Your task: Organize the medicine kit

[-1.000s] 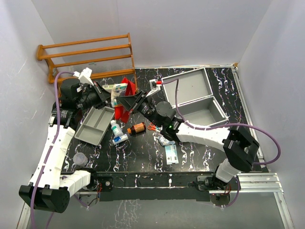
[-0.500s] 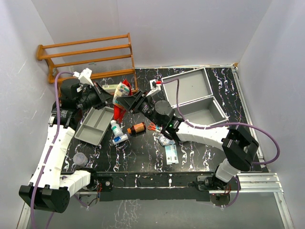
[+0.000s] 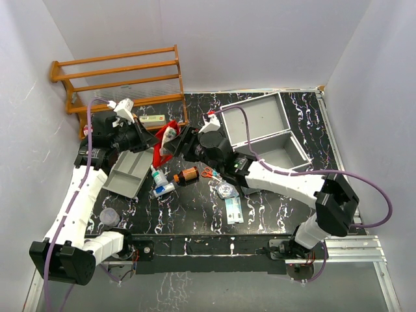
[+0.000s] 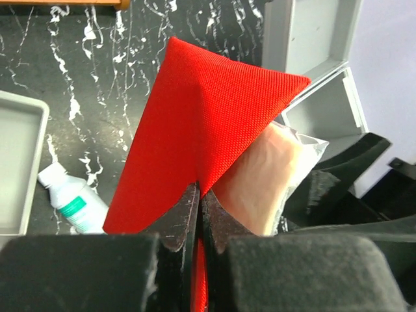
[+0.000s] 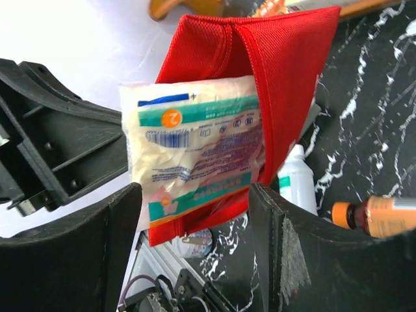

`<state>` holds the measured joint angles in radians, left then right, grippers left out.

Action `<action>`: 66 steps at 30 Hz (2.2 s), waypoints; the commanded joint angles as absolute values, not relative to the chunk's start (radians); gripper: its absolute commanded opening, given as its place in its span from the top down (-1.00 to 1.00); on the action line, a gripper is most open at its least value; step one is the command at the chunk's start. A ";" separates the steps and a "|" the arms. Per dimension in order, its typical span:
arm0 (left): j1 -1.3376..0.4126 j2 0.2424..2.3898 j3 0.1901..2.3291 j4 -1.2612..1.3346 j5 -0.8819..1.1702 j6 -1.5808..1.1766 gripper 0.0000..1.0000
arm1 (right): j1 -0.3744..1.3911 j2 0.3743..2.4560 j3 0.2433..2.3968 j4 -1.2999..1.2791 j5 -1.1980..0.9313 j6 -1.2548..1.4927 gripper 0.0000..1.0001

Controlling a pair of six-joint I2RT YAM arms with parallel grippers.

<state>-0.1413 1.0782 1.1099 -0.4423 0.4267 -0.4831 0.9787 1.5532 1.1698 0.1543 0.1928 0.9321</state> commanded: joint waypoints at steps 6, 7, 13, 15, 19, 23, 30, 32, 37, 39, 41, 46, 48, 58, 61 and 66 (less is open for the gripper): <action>-0.144 1.097 1.088 -0.370 0.426 -0.364 1.00 | 0.975 1.504 1.236 0.009 0.210 1.023 -0.37; -0.143 1.100 1.088 -0.369 0.426 -0.364 1.00 | 0.975 1.507 1.240 0.007 0.211 1.024 -0.38; -0.144 1.102 1.074 -0.357 0.443 -0.367 1.00 | 0.976 1.537 1.272 -0.028 0.231 1.023 -0.16; -0.143 1.100 1.072 -0.353 0.442 -0.367 1.00 | 0.977 1.546 1.277 -0.052 0.250 1.024 -0.07; -0.144 1.105 1.072 -0.353 0.443 -0.365 1.00 | 0.977 1.564 1.275 -0.058 0.265 1.019 0.04; -0.144 1.102 1.072 -0.348 0.449 -0.361 1.00 | 0.977 1.583 1.276 -0.061 0.264 1.016 0.20; -0.144 1.093 1.064 -0.349 0.423 -0.341 1.00 | 0.978 1.589 1.320 -0.109 0.299 1.021 0.83; -0.143 1.093 1.063 -0.350 0.414 -0.334 1.00 | 0.979 1.575 1.326 -0.110 0.288 1.032 0.95; -0.144 1.095 1.062 -0.359 0.416 -0.320 1.00 | 0.980 1.551 1.352 -0.117 0.282 1.072 1.00; -0.144 1.095 1.059 -0.358 0.422 -0.318 1.00 | 0.980 1.556 1.378 -0.139 0.303 1.084 1.00; -0.144 1.092 1.056 -0.353 0.432 -0.316 1.00 | 0.980 1.578 1.423 -0.179 0.319 1.086 1.00; -0.145 1.091 1.054 -0.356 0.439 -0.310 1.00 | 0.980 1.625 1.492 -0.233 0.334 1.064 1.00; -0.145 1.094 1.055 -0.360 0.439 -0.308 1.00 | 0.980 1.624 1.499 -0.244 0.339 1.062 1.00; -0.145 1.093 1.047 -0.344 0.474 -0.304 1.00 | 0.988 1.732 1.610 -0.339 0.377 0.988 1.00; -0.146 1.096 1.041 -0.333 0.499 -0.298 1.00 | 0.997 1.790 1.653 -0.379 0.381 0.967 1.00; -0.145 1.100 1.032 -0.331 0.489 -0.278 1.00 | 1.006 1.860 1.752 -0.502 0.445 0.928 1.00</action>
